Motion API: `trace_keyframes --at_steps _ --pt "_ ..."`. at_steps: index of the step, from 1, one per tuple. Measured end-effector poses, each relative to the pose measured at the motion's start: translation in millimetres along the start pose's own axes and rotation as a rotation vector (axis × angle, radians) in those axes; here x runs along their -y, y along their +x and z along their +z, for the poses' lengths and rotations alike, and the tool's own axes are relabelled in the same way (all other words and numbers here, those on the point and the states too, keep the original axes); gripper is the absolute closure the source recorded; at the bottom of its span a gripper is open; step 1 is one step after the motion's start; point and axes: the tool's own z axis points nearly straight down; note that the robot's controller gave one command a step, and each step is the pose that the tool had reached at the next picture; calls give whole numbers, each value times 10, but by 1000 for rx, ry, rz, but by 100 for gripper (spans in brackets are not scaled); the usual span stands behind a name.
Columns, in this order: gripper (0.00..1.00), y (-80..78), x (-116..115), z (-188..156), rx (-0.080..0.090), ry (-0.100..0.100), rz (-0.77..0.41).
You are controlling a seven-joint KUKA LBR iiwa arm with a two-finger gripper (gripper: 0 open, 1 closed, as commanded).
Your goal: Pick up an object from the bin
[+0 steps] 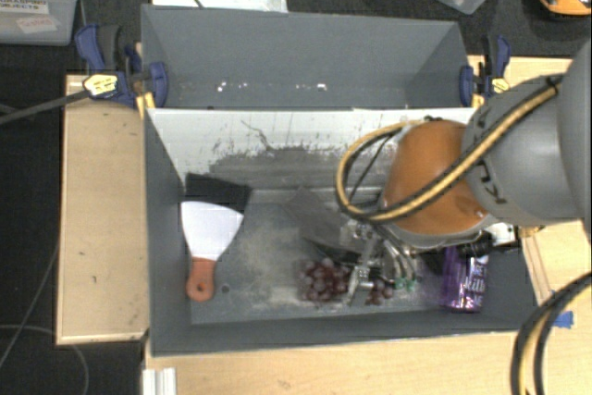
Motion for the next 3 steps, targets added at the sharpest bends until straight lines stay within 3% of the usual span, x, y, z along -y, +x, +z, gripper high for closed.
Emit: trace_keyframes --at_steps 1,2,3 --pt "0 -119 -144 292 13 -4 13" --pt "100 -80 -188 291 9 -2 83" --pt "100 -77 -192 291 9 -2 85"
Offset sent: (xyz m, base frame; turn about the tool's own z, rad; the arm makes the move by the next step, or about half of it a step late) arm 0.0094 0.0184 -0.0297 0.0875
